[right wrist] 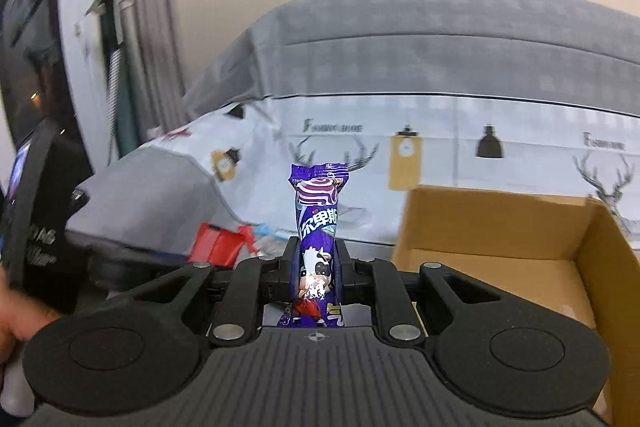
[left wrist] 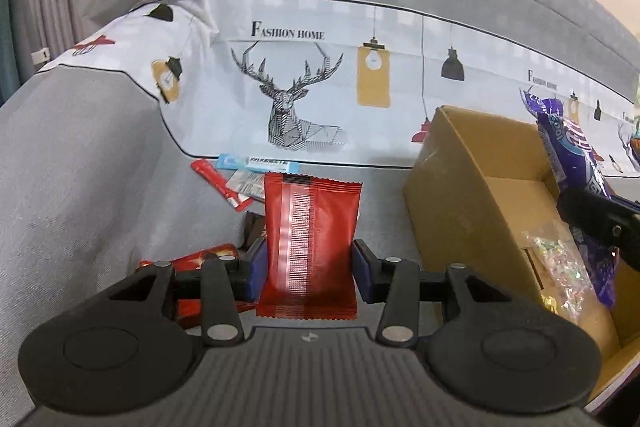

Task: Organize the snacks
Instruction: 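Carry the red packet and purple bar over the cardboard box with both tools, then open both tools to drop the red packet and purple bar into the box, then grasp the red coffee pouch with the left tool while the right tool grasps the dark brown biscuit bar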

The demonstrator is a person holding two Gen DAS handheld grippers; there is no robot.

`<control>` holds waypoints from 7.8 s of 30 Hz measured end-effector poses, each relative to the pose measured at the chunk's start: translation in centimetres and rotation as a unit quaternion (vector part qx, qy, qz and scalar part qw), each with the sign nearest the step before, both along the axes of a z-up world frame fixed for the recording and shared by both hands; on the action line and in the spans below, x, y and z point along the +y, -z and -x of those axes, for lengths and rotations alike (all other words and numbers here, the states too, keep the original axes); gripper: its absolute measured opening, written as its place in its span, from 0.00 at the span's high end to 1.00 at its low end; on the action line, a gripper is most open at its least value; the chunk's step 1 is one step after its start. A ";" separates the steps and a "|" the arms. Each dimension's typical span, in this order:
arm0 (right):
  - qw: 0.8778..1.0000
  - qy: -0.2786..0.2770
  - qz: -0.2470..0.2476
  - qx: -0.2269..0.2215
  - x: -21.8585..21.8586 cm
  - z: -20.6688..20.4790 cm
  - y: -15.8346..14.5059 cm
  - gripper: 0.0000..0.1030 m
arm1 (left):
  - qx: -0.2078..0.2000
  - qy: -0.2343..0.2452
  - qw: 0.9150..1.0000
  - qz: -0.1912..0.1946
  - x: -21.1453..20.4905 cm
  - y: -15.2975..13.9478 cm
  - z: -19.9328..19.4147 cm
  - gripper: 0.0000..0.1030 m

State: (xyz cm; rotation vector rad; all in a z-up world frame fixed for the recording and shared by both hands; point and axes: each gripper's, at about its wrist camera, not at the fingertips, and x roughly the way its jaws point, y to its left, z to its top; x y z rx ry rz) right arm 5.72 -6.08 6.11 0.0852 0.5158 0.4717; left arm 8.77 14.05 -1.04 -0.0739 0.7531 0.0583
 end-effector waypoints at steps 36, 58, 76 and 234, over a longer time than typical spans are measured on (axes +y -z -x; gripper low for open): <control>0.984 0.175 0.032 0.027 -7.0 -2.3 2.2 0.83 | -0.176 0.207 0.961 0.040 -10.1 -2.3 2.2 0.52; 0.980 0.192 0.041 0.024 -7.9 -2.2 2.0 0.83 | -0.165 0.252 0.952 0.056 -12.0 -1.0 1.9 0.52; 0.978 0.203 0.044 0.024 -7.8 -2.1 1.9 0.82 | -0.159 0.263 0.950 0.061 -12.2 -0.9 1.7 0.45; 0.947 -0.077 0.175 0.259 13.0 0.1 11.7 0.58 | 0.184 -0.098 0.974 0.084 10.6 8.1 -3.6 0.17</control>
